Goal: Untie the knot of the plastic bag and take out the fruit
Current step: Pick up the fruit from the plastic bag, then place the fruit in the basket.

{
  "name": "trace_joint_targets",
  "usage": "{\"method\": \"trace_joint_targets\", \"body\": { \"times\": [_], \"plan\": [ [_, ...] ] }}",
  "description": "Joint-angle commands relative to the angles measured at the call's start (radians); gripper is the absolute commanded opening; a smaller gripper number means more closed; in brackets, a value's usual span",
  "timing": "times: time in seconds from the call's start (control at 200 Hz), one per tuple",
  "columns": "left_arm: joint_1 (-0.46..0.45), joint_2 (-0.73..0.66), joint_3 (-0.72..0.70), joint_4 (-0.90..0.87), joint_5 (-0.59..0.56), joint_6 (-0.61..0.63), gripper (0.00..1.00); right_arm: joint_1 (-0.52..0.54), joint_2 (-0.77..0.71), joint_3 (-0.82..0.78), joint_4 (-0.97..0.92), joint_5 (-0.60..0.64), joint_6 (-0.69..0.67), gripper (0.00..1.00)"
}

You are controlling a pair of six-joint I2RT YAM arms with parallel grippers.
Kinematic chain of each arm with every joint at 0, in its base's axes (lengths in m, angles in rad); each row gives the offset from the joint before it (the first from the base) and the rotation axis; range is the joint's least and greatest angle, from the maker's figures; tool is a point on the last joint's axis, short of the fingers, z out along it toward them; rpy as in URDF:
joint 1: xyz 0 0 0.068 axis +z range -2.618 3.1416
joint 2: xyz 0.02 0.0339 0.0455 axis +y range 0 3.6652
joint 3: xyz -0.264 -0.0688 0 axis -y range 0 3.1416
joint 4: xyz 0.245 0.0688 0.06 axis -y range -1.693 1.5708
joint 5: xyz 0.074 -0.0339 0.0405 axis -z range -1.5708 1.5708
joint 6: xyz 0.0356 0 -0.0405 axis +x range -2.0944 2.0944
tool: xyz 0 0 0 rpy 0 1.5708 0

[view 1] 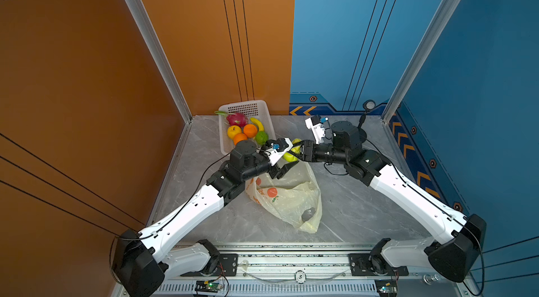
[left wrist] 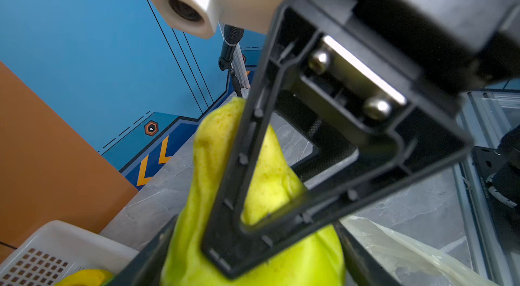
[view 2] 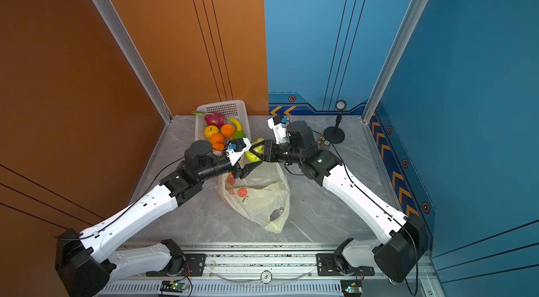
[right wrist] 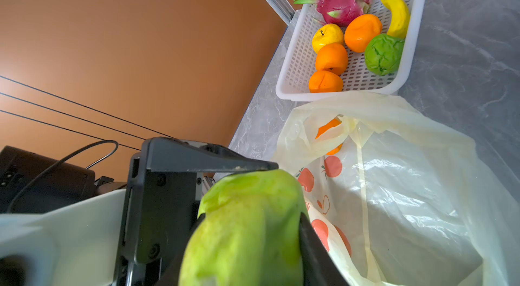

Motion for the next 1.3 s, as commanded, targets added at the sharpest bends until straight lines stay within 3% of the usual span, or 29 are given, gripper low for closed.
{"method": "trace_joint_targets", "body": {
  "times": [0.0, 0.1, 0.2, 0.265, 0.496, 0.881, 1.297],
  "plan": [
    [-0.005, 0.017, 0.041, 0.031, -0.013, -0.014, 0.62, 0.015, 0.002, 0.024, -0.024, -0.036, 0.007, 0.36],
    [-0.006, 0.012, 0.04, 0.035, -0.048, -0.028, 0.55, 0.015, -0.004, 0.029, -0.026, -0.029, 0.007, 0.43],
    [-0.001, 0.005, 0.046, 0.04, -0.119, -0.059, 0.52, 0.012, -0.022, 0.032, -0.029, 0.005, 0.001, 0.68],
    [0.014, 0.005, 0.057, 0.026, -0.172, -0.092, 0.49, 0.009, -0.041, 0.03, -0.029, 0.04, -0.001, 0.79],
    [0.131, 0.071, 0.177, -0.115, -0.319, -0.241, 0.43, -0.01, -0.107, -0.008, -0.008, 0.159, 0.005, 0.97],
    [0.354, 0.362, 0.472, -0.417, -0.348, -0.477, 0.4, -0.014, -0.09, -0.009, -0.033, 0.177, 0.011, 1.0],
    [0.42, 0.687, 0.777, -0.735, -0.329, -0.625, 0.38, -0.013, -0.074, 0.003, -0.072, 0.187, 0.018, 1.0]
  ]
}}
